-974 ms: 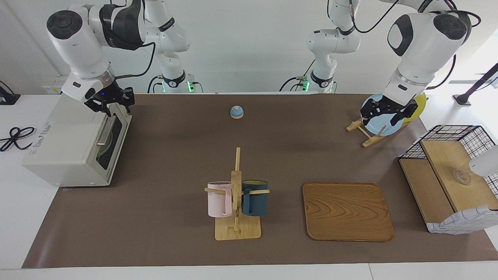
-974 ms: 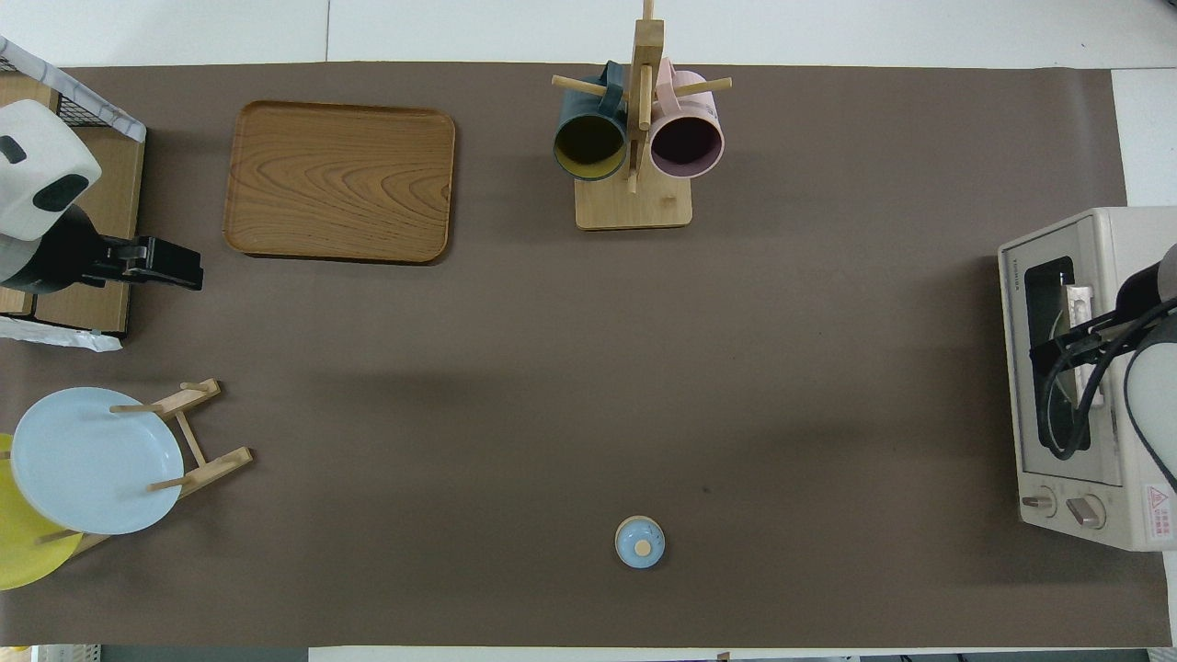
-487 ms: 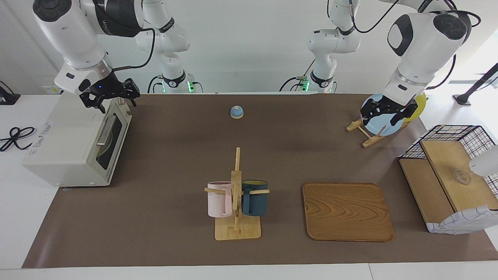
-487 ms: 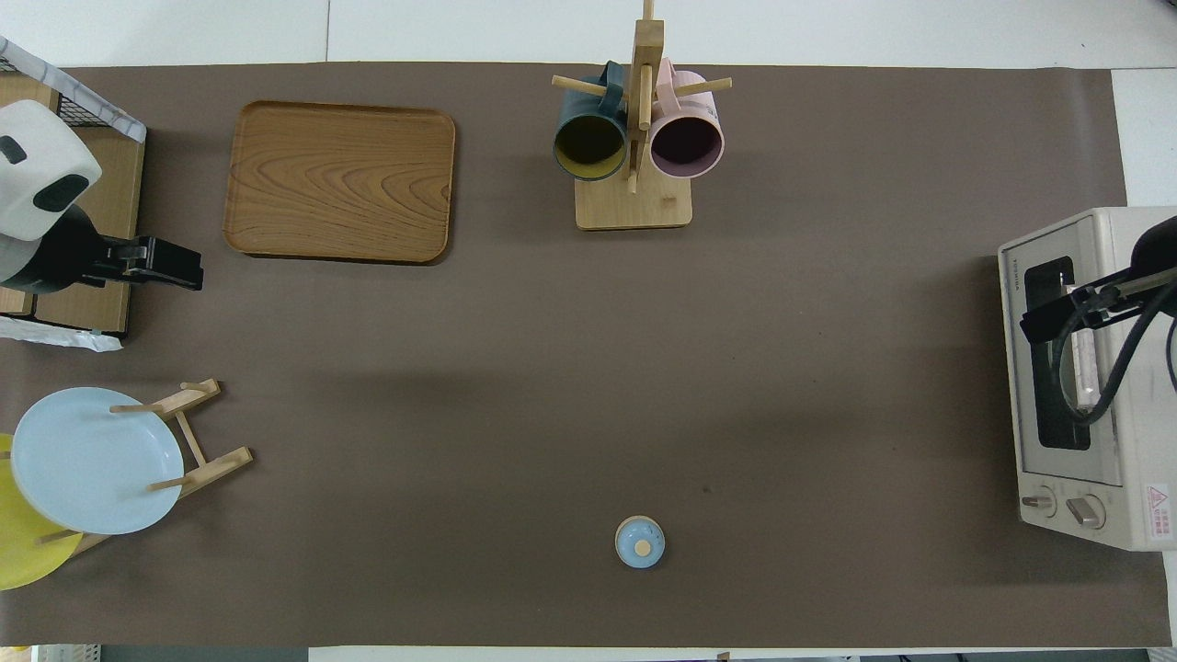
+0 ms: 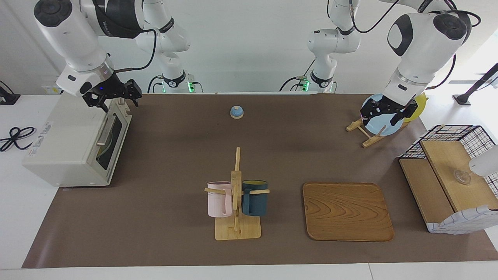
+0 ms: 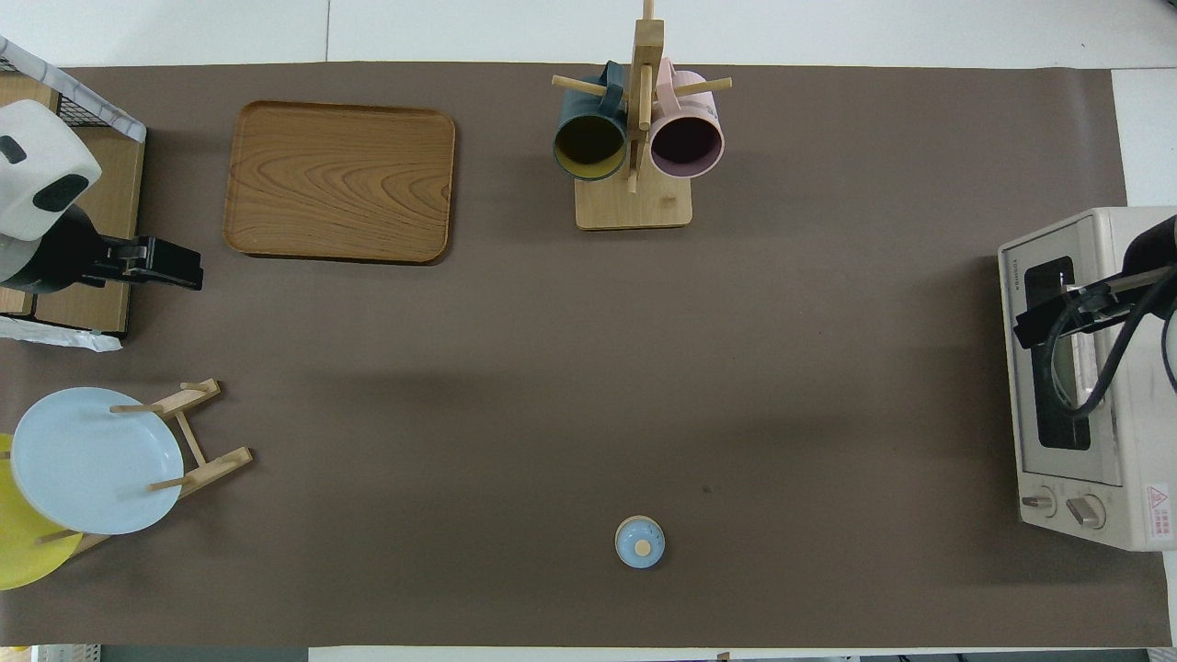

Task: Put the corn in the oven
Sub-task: 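Push the oven door shut with the right gripper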

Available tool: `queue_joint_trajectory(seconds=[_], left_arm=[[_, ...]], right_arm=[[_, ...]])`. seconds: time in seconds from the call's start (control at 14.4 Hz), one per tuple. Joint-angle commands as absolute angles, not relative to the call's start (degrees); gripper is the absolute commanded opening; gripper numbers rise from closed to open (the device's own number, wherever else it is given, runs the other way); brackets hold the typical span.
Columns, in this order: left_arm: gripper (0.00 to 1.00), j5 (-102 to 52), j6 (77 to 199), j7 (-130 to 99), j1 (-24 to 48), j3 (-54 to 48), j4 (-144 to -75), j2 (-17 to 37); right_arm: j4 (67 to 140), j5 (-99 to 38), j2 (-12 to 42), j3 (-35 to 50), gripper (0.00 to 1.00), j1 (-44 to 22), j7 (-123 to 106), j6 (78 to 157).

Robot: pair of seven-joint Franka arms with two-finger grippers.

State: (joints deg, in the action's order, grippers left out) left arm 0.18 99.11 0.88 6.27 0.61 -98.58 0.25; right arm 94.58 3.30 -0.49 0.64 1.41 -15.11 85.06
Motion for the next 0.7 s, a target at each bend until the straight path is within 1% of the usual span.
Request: queue_joint_trajectory(seconds=[0.0, 0.63], left_arm=[[1.0, -0.53, 99.23, 1.58, 5.71, 0.44, -99.32, -0.79], [1.0, -0.53, 99.23, 1.58, 5.71, 0.44, -99.32, -0.79]], right_arm=[[93.87, 1.76, -0.79, 0.0, 1.0, 0.53, -13.8, 83.67], [94.04, 1.76, -1.41, 0.18, 1.0, 0.61, -12.66, 83.67]])
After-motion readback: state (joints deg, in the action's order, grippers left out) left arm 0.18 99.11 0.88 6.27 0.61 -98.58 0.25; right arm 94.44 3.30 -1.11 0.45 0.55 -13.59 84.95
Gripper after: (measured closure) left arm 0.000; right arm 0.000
